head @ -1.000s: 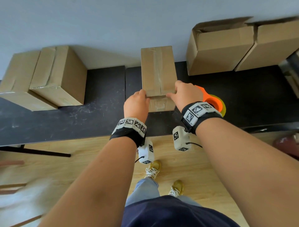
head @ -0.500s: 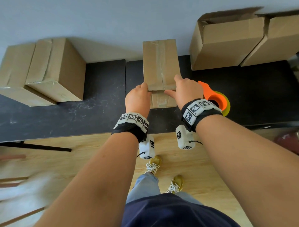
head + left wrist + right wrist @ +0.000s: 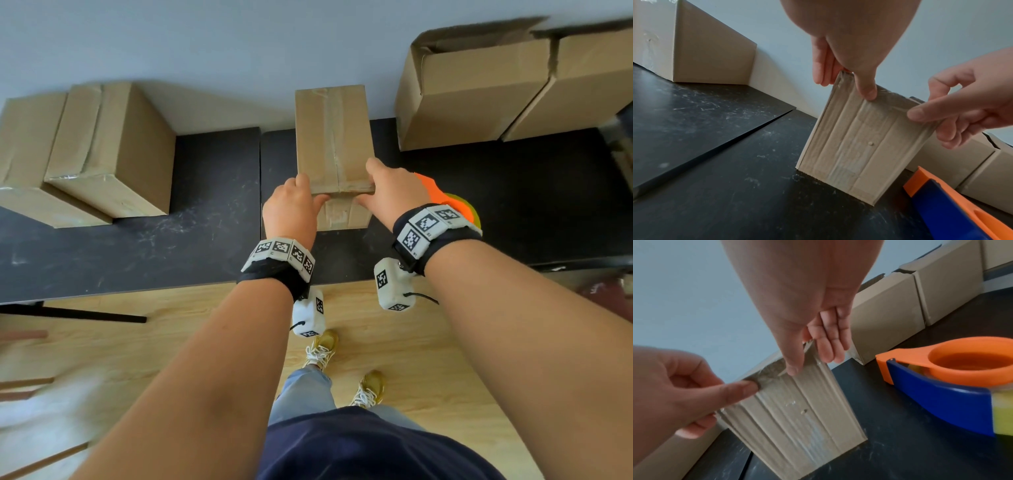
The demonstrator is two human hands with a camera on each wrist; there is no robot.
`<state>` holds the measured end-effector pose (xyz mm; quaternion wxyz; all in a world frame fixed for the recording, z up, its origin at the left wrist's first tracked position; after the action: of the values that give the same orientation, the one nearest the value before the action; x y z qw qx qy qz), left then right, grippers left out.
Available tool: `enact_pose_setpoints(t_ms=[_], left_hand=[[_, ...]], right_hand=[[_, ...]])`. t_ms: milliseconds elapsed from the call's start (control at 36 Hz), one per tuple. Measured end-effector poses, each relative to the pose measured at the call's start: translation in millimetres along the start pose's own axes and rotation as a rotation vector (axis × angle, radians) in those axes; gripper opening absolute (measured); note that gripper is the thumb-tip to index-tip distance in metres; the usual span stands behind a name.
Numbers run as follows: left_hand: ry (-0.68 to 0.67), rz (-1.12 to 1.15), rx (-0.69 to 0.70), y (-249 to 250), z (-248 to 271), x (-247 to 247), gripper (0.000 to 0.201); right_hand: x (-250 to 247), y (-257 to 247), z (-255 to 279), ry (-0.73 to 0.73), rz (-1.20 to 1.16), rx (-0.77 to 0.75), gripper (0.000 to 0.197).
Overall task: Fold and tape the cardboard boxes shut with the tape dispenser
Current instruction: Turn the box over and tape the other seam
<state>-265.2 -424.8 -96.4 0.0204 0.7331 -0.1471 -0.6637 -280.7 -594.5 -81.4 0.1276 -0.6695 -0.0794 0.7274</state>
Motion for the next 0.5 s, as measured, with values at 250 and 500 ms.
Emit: enact_pose_setpoints(t_ms=[250,500], left_hand=[[-0.008,0.066,-0.036,-0.4,0.2,-1.4,0.039],[0.061,0.162,0.004,-6.4,12.7,-2.4,0.016]], right_hand=[[1.2,0.0,-5.3,0.024,-0.034,-0.009,0.024],[-13.7,-3.6,-1.3,-0.133,-0.048,0.0,0.026]])
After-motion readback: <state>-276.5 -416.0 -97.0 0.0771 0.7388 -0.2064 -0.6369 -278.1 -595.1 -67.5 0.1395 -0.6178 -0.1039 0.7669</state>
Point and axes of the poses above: each hand's wrist, its own z-axis away from the middle knuckle, its own x-axis out of the palm, y = z × x, the point moved 3 cm from there along -z, towards the middle knuckle, and after that the axes turned 1 degree about z, right-handed, at the moved point
